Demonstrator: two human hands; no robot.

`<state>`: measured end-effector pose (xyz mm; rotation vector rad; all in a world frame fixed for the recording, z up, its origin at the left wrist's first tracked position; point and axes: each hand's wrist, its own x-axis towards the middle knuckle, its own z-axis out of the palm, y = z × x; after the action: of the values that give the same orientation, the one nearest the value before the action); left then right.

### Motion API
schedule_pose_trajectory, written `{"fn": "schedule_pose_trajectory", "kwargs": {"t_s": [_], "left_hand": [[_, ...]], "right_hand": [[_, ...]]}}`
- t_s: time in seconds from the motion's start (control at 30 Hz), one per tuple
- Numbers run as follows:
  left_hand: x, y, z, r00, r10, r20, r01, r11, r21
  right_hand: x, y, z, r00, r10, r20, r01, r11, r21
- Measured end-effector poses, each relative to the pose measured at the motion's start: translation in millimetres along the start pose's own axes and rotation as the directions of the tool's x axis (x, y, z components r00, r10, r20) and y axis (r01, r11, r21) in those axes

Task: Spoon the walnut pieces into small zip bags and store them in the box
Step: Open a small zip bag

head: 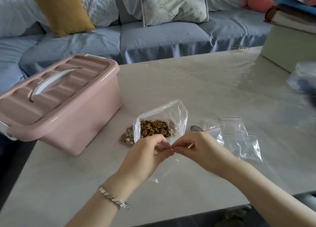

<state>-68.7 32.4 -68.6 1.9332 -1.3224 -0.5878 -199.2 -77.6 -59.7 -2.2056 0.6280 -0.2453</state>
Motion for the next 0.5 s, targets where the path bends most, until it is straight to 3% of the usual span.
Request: {"fn": "schedule_pose_trajectory", "kwargs": {"t_s": [0.1,0.17,0.23,0.3,0.37,0.5], "left_hand": [[0,-8,1,0.976,0.088,-0.198,-0.063,0.99,0.126],[0,-14,6,0.91,0.157,-0.384,-0.058,0.964,0.258],[-2,-12,9,0.848,0.166,-0.503,-0.024,0.961,0.276],[-3,-5,10,0.883,0.088,-0.461,-0.01,0.985,0.17],[-4,0,12,0.946,-0.062,-0.319,0.057,0.998,-0.023],[-4,4,14,0.959,-0.173,-0.222,0.143,0.979,-0.145]], "right_hand": [[2,0,9,0.998,0.051,-0.043,-0.048,0.996,0.076],[1,0,14,0.985,0.121,-0.124,-0.101,0.983,0.156],[1,-3,18,0.963,0.192,-0.19,-0.139,0.956,0.26],[1,-8,19,0.949,0.235,-0.211,-0.162,0.936,0.312],[0,-15,18,0.949,0.248,-0.195,-0.171,0.924,0.343],[-2,-27,16,0.964,0.211,-0.164,-0.142,0.924,0.354]]}}
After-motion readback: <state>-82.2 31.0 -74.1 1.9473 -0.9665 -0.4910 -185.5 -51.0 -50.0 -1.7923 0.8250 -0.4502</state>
